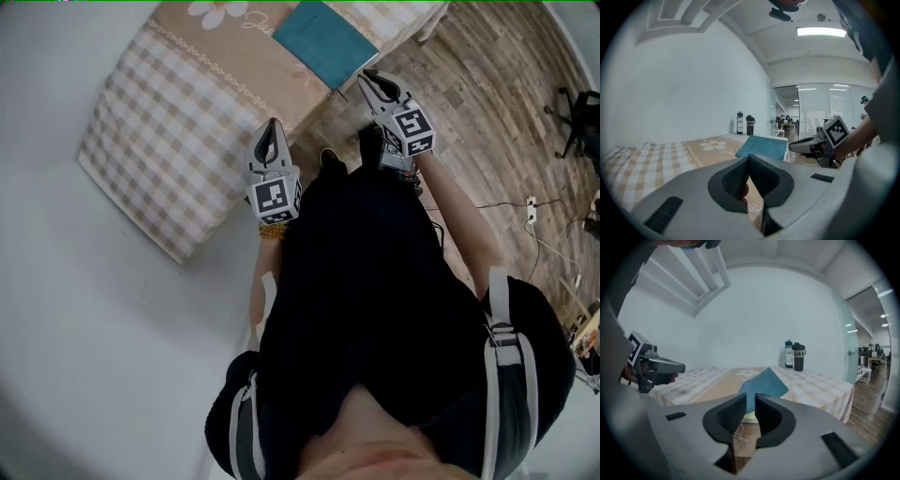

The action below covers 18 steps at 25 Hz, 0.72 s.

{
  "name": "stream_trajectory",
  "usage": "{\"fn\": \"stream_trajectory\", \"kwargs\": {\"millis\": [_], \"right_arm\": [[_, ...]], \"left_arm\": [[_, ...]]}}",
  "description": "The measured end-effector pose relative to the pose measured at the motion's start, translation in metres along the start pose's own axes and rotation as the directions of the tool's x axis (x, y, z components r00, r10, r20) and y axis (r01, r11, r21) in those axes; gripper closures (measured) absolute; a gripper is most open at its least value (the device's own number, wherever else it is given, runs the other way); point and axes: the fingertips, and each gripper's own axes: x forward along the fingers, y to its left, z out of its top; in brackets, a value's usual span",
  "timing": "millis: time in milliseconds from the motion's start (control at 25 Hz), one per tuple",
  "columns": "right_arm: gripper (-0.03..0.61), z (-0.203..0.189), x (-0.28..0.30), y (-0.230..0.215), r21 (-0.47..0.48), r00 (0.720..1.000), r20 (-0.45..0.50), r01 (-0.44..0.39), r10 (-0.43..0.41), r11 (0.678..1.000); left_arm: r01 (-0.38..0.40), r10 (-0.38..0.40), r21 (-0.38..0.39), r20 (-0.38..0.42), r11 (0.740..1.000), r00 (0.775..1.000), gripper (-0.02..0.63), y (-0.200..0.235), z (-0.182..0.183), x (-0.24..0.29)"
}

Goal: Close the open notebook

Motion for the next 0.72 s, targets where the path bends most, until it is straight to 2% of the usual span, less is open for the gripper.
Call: {"fn": "stream_trajectory", "kwargs": {"millis": [160,400,720], "right_arm": [[0.517,0.015,0.011,-0.004,-0.070,1.000,0.017,0.000,0.001,0.998],[0.517,0.013,0.027,-0.016,-0.047,1.000,-0.001,0.009,-0.009,0.999],[0.517,-0.003,0.036,-0.034,0.024,0.999,-0.043,0.015,-0.014,1.000]], "left_arm": [[0.022,-0.022,0.014,0.032,1.000,0.999,0.615,-0.008,0.017,0.014],[0.037,-0.038,0.015,0.067,0.999,0.997,0.615,-0.022,0.041,0.029],[0.036,-0.036,0.016,0.040,0.999,0.999,0.615,-0.032,0.043,0.042]]}}
